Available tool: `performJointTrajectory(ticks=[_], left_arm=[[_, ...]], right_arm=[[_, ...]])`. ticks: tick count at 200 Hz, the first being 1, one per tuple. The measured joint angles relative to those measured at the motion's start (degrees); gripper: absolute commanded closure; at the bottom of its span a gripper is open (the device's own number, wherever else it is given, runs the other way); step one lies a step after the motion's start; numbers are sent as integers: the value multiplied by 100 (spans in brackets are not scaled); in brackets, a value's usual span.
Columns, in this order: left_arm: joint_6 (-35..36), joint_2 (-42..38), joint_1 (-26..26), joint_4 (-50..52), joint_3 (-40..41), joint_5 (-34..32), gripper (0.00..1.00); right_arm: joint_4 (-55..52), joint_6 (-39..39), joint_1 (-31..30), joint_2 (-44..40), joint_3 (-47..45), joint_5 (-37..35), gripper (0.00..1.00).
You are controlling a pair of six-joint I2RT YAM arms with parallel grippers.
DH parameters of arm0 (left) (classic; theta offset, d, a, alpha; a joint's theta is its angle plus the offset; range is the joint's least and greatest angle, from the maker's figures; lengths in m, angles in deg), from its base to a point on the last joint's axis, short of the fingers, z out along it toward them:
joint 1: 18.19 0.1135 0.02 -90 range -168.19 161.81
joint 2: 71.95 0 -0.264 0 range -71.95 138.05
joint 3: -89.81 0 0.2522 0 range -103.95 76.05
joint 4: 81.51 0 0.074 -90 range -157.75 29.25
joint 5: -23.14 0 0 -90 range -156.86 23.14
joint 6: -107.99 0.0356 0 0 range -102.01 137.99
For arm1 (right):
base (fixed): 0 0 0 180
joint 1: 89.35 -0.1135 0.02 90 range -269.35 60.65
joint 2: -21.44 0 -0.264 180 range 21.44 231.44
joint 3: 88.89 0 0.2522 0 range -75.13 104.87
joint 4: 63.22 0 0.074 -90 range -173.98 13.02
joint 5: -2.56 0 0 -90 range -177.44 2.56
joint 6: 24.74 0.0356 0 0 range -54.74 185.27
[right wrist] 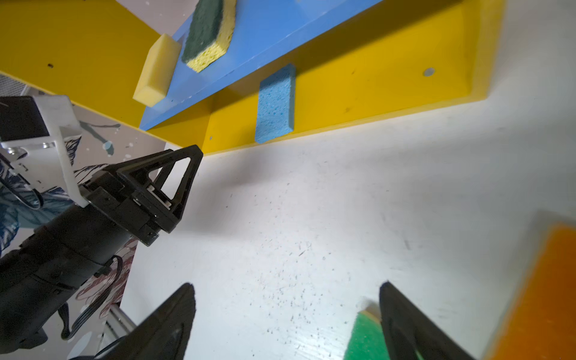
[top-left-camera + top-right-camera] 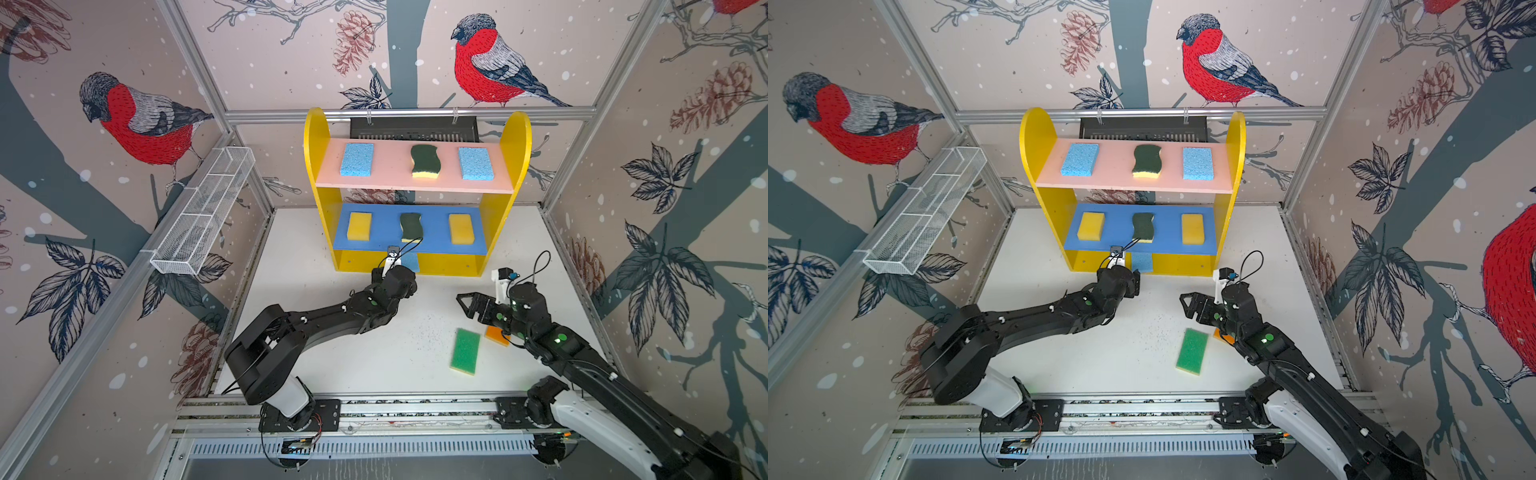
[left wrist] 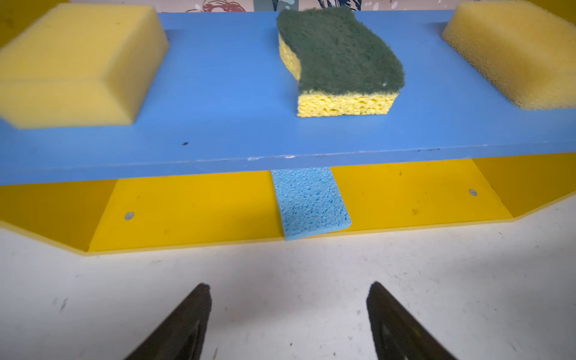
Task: Arrange cleaning sponges on a shelf
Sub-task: Place the cleaning sponge on the shelf, then move the cleaning sponge to the shelf.
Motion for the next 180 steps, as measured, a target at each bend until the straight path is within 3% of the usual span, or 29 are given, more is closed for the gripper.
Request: performJointTrajectory(ticks=[51,119,180], left_arm=[[-243,-1237,0,933,337,-306,20],[-313,-2135,33,1923,468,-656,20],[-365,-3008,507,2096,935,-376,20]], right_arm=[[879,321,-800,1217,181,-437,21],[2310,892,-1104,2728,363,-581,58],[3526,1523,-1213,4277,739,-557,90]])
